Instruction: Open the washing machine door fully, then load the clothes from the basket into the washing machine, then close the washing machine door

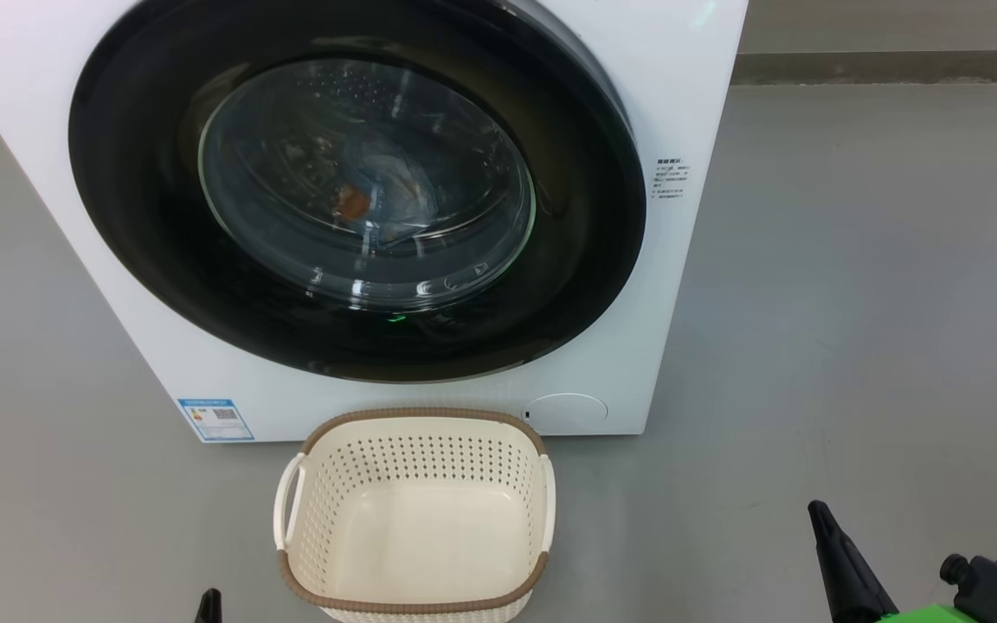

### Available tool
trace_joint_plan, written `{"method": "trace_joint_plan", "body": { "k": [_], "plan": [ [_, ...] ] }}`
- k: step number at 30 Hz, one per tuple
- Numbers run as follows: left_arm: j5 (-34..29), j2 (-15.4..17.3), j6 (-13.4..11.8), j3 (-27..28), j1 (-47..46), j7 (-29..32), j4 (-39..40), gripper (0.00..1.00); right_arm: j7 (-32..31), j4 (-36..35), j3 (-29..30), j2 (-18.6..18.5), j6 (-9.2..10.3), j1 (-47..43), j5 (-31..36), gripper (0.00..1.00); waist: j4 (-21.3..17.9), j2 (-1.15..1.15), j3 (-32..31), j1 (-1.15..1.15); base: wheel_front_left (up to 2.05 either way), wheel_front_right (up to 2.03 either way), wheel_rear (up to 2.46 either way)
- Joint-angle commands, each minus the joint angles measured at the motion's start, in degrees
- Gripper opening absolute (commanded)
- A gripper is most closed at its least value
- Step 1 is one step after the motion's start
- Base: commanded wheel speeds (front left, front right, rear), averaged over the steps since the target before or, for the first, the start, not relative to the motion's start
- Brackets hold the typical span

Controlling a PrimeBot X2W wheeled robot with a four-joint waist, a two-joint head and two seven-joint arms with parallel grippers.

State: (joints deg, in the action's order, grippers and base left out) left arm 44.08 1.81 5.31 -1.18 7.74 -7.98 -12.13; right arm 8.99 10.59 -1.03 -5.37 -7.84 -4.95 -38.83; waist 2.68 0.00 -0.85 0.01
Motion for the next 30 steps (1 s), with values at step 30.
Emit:
{"method": "trace_joint_plan", "body": {
  "k": [30],
  "plan": [
    [17.31,0.85,0.97,3.37,-6.45,5.17,-0.04,0.00,-5.01,0.34,1.91,0.21,0.20,5.55,-19.82,0.00,-0.94,0.00,0.36,-0.01,0.00,0.00,0.00]
  ]
}}
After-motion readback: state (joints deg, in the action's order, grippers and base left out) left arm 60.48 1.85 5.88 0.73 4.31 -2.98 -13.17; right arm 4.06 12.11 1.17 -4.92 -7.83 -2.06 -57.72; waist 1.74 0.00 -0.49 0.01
